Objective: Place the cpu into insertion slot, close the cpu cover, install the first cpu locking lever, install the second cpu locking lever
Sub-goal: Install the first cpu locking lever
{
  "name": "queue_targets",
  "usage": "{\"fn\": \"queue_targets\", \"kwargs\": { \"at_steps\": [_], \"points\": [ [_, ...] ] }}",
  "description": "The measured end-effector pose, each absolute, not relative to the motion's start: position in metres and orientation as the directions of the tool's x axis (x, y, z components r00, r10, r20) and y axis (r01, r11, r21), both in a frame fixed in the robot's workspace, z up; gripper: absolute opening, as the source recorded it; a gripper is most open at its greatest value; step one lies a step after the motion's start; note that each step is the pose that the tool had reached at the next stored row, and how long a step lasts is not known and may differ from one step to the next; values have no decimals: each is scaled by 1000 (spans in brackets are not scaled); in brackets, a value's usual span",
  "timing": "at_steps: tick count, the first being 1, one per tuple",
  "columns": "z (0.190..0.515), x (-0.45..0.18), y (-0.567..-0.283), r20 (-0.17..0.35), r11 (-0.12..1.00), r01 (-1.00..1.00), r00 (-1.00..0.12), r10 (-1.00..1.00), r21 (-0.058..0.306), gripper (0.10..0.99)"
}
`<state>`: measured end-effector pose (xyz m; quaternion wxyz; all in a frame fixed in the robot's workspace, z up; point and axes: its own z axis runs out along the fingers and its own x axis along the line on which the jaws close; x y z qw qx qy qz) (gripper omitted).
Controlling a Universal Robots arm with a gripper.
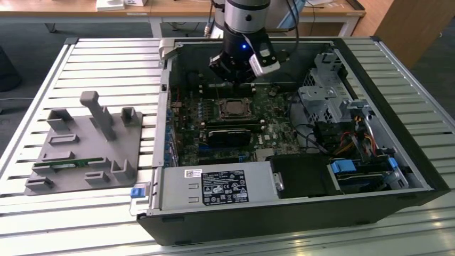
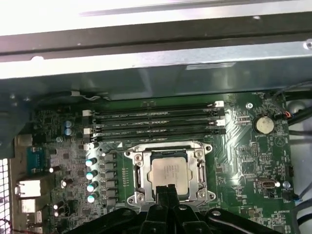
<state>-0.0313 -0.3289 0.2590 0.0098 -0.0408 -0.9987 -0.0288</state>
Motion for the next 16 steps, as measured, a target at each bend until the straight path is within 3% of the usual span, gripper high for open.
{"fn": "queue_targets", "kwargs": {
  "at_steps": [16],
  "points": [
    [254,-63,-329,7,998,-9,-1000,-9,60,106]
  ]
}}
